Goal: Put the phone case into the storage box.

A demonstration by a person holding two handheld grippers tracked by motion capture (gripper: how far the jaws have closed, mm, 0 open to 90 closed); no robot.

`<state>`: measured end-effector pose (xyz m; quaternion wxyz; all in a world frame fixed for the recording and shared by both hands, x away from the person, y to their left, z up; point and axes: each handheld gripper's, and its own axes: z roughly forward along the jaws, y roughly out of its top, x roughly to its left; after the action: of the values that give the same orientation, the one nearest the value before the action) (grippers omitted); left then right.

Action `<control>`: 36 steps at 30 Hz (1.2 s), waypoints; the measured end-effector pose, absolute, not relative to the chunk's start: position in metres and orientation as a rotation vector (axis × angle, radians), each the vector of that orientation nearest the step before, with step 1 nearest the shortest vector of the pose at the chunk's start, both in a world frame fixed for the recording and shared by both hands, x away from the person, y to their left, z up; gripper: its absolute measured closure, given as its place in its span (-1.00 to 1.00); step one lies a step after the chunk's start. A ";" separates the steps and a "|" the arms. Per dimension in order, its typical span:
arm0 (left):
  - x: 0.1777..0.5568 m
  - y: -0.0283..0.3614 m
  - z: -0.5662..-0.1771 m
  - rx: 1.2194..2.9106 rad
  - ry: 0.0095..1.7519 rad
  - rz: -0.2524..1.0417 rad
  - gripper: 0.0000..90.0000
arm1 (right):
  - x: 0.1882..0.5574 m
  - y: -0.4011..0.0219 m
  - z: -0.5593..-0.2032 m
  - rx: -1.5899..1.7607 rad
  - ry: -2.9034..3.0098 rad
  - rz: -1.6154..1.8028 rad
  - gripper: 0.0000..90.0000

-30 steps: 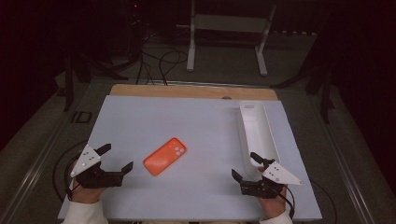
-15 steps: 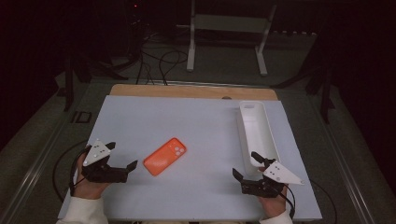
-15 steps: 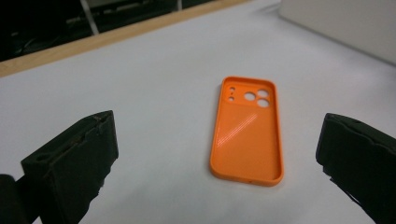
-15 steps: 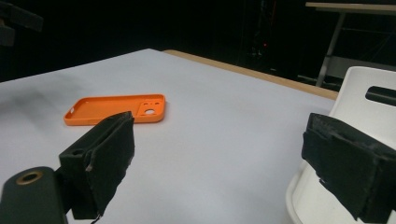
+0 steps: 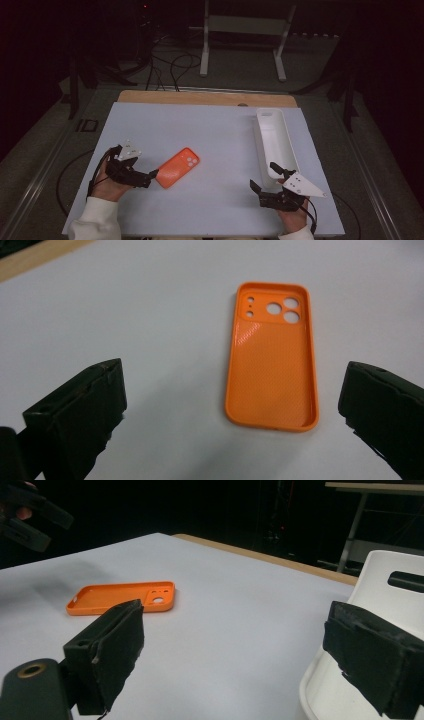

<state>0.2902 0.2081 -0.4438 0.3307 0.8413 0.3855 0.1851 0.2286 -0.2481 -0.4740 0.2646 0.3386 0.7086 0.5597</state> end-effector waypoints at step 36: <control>0.320 0.182 -0.466 2.383 0.988 0.360 -1.00 | 0.229 -0.248 -0.474 0.915 1.916 1.512 -0.79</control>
<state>0.3197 0.1822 -0.4661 0.2655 0.8821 0.3656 0.1334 0.2291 -0.2478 -0.4739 0.2643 0.3386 0.7090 0.5594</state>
